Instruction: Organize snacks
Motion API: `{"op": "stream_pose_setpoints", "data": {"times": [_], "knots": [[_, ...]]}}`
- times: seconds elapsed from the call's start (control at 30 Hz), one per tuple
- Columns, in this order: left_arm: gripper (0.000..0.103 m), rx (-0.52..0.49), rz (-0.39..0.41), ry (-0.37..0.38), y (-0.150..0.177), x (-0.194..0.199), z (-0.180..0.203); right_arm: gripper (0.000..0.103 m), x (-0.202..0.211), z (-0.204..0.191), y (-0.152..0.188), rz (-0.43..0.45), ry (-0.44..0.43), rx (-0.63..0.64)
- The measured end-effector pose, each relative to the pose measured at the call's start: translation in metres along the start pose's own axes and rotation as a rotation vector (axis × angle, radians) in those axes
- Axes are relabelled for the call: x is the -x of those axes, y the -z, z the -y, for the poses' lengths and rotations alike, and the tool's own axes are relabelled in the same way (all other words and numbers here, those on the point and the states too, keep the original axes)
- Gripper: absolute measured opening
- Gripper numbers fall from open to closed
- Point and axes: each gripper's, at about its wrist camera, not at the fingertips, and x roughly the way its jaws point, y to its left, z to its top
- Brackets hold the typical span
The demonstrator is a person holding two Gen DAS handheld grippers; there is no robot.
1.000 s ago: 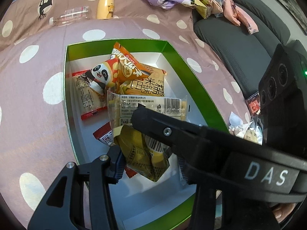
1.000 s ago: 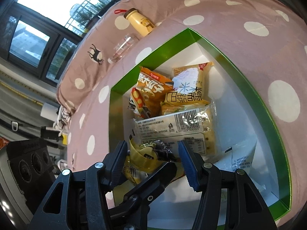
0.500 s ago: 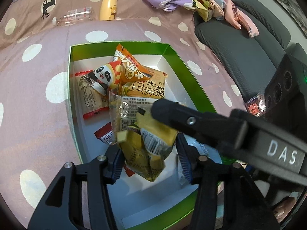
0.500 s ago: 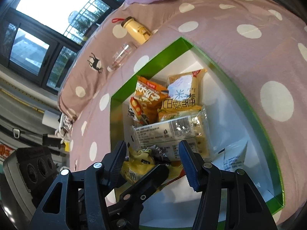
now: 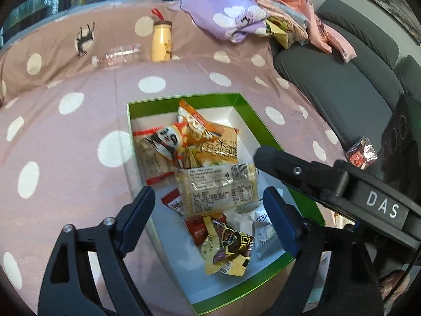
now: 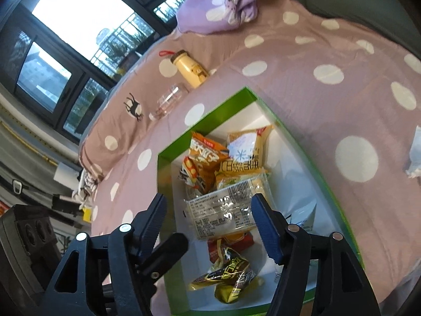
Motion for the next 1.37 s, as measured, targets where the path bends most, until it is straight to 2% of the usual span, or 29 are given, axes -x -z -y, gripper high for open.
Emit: {"op": "stream_pose_setpoints", "data": {"times": [0.03, 0.07, 0.17, 0.2, 0.4, 0.7, 1.37], "knots": [[0.085, -0.005, 0.009, -0.011, 0.000, 0.003, 0.000, 0.071, 0.002, -0.002, 0.000, 0.010, 0.010, 0.006], [0.086, -0.011, 0.017, -0.024, 0.000, 0.006, 0.000, 0.077, 0.005, -0.003, 0.000, 0.020, 0.022, 0.013], [0.094, -0.011, 0.034, -0.050, -0.001, 0.013, -0.002, 0.083, 0.015, -0.008, 0.001, 0.067, 0.044, 0.034], [0.097, -0.009, 0.041, -0.055, 0.000, 0.015, -0.002, 0.084, 0.018, -0.010, 0.001, 0.080, 0.049, 0.042], [0.101, -0.006, 0.063, -0.078, 0.000, 0.025, -0.001, 0.085, 0.030, -0.015, 0.003, 0.110, 0.050, 0.065], [0.102, -0.008, 0.080, -0.074, 0.002, 0.034, 0.002, 0.085, 0.039, -0.017, 0.005, 0.139, 0.076, 0.078], [0.102, 0.001, 0.073, -0.072, 0.003, 0.037, 0.000, 0.085, 0.039, -0.019, 0.007, 0.136, 0.152, 0.081]]}}
